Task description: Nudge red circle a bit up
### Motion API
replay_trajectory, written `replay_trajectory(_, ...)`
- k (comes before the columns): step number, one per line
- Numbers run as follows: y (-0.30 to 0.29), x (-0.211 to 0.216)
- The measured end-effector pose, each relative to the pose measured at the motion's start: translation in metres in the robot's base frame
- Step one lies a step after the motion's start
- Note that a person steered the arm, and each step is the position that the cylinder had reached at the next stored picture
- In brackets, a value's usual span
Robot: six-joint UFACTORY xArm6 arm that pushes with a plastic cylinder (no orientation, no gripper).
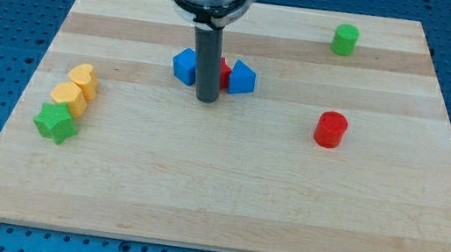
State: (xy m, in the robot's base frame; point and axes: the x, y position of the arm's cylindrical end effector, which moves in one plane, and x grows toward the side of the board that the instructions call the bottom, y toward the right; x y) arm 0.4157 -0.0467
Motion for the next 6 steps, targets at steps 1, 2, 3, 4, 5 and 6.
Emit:
replay_trajectory(1, 0.000, 0.015)
replay_trajectory(2, 0.000, 0.065)
replay_trajectory(3, 0.030, 0.110)
replay_trajectory(4, 0.121, 0.115)
replay_trajectory(5, 0.180, 0.093)
replay_trajectory(6, 0.187, 0.044)
